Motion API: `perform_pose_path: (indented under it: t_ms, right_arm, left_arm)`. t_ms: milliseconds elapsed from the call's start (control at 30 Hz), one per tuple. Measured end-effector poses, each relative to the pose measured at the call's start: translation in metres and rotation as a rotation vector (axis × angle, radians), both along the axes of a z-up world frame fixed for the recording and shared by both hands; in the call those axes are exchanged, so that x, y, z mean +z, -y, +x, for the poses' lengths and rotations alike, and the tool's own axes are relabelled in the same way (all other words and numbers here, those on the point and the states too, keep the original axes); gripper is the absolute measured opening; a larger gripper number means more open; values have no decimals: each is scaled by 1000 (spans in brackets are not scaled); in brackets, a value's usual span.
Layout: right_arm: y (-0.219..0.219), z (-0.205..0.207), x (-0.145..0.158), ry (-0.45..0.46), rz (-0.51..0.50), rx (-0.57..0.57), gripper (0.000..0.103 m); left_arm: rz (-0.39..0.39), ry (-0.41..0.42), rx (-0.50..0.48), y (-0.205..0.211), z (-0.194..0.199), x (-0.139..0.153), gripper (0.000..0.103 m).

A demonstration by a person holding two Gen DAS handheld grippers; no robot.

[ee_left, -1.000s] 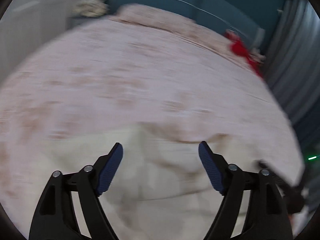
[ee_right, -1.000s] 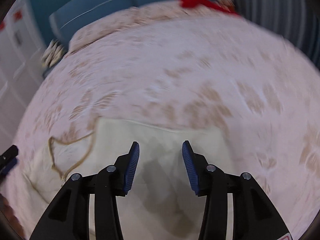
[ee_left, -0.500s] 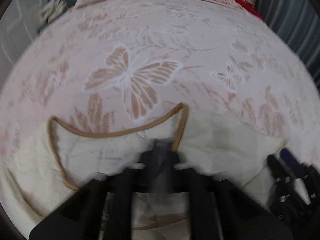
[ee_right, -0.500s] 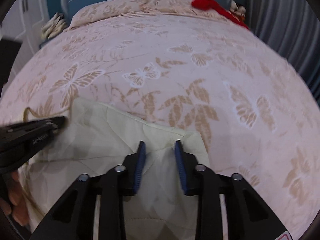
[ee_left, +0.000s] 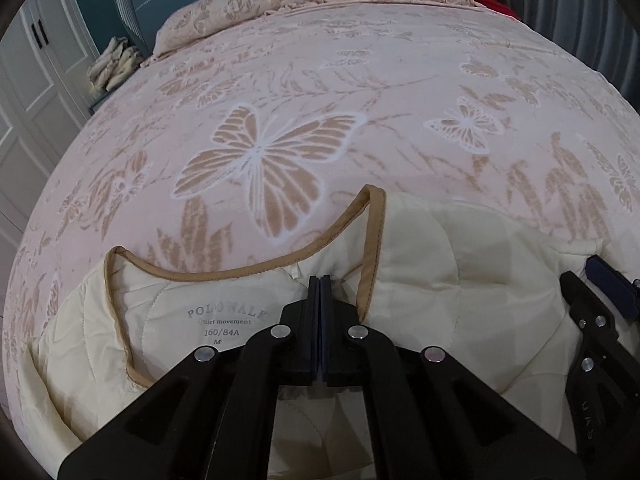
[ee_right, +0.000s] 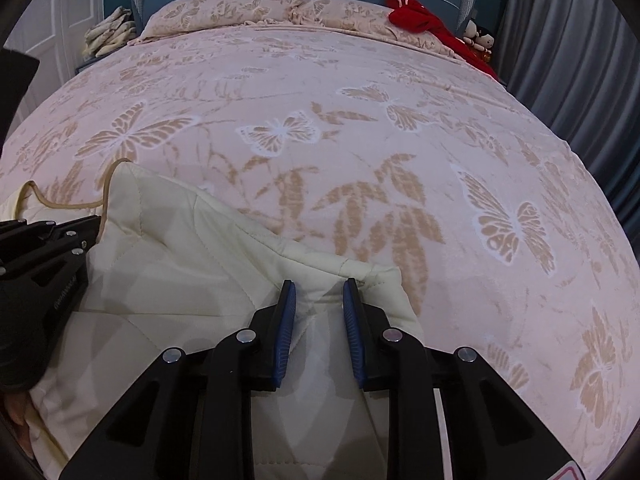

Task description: Fold large clothes

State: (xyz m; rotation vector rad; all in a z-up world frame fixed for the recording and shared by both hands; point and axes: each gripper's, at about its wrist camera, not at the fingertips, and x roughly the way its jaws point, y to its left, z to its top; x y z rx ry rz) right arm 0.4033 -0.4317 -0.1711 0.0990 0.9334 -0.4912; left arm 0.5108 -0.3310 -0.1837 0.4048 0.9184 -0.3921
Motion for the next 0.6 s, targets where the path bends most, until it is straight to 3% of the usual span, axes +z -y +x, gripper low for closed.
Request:
perform_pose_path:
  t_ms: [200,300,333,400,433,500,600]
  right_arm:
    - [3,-3,-1,49,31,-4,23]
    - [14,-7,2,79,106,-3,24]
    - [19,-6,5,73,143,-3,22]
    - [23,-5,20,48,162,-35,22]
    - [19,-8,36,61,133,-62,31]
    - [-3,-7,66,113,121,-27,31]
    - [-47,21,84,96,142,96,23]
  left_arm:
    - [4,41,2,1,-3,-3,0]
    - [-58,21,14,-9,-1,5,2]
    - [-105,5,41,-21,0,15,15]
    - [-189,11,100,-52,1,38,34]
    - [-228,27,104,-70,2,52,35]
    - [-183,65,106,-91,10,68,35]
    - [-78,78,155,-117,34,67,32]
